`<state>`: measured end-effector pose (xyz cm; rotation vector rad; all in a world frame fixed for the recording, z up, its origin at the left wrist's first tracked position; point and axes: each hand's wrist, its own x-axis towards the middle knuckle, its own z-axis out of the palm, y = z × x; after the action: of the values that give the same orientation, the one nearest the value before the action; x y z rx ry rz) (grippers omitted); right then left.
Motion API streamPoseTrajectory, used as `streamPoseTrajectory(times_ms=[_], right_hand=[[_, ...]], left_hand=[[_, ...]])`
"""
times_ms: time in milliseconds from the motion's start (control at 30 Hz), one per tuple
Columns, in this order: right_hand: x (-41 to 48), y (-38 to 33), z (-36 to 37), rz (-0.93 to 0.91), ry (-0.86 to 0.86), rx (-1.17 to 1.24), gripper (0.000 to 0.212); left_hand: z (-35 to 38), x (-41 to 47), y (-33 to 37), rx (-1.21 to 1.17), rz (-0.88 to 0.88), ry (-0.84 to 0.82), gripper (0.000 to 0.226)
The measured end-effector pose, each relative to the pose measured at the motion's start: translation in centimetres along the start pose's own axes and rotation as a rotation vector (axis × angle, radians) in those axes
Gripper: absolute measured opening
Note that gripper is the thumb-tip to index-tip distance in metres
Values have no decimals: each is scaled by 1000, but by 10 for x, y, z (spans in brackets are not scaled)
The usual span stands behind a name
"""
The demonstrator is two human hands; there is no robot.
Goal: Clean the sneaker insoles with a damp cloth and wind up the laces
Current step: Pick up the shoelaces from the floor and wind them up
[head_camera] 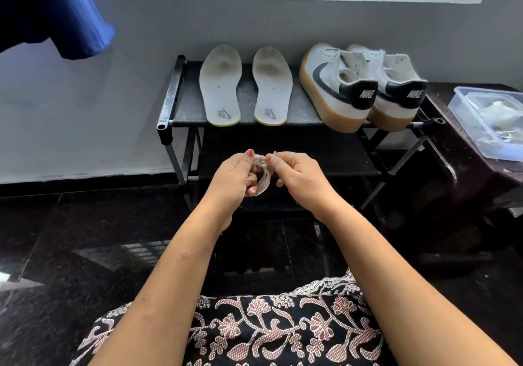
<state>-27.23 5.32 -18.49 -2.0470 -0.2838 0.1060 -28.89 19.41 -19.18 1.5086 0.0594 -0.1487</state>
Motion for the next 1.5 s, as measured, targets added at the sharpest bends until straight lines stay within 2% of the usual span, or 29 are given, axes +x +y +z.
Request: streamPoseTrajectory(times_ms=[100, 167, 267, 367, 533, 600, 700, 800, 867, 967, 1067, 1167, 1333, 1500], right_hand=[[3, 6, 2, -54, 180, -51, 37], [3, 4, -1, -130, 312, -17, 27], [2, -1, -4, -237, 436, 32, 24], [3, -3, -2, -141, 455, 147, 26], [4, 1, 1, 203, 291, 376, 17], [1, -2, 8, 260, 227, 475, 10], [-3, -9, 16, 326, 177, 590, 18], [-3, -11, 16, 295, 152, 543, 17], [-4, -15, 14, 249, 54, 554, 15], [-4, -18, 12, 246, -53, 572, 23], [-4, -15, 8, 183, -116, 485, 21], [-6, -14, 2, 144, -110, 436, 18], [-4, -14, -7, 259, -180, 235, 18], [-6, -17, -9, 372, -260, 172, 17]], left_hand=[[1, -1, -1, 61, -12, -16, 37], [3, -2, -1, 101, -19, -36, 34], [6, -3, 2, 112, 11, -57, 34], [8, -2, 3, 56, 23, -79, 36], [11, -8, 7, -124, -82, -129, 32], [13, -10, 7, -177, -100, -130, 32], [13, -9, 7, -249, -90, -117, 32], [12, -7, 5, -261, -52, -82, 32], [11, -6, 4, -276, -46, -34, 31], [10, -5, 5, -304, -33, 25, 33], [10, -6, 6, -289, -28, 25, 33], [9, -4, 3, -209, -9, -3, 33], [7, -4, 0, -51, -34, 26, 33], [8, -4, -4, 102, -27, 41, 31]])
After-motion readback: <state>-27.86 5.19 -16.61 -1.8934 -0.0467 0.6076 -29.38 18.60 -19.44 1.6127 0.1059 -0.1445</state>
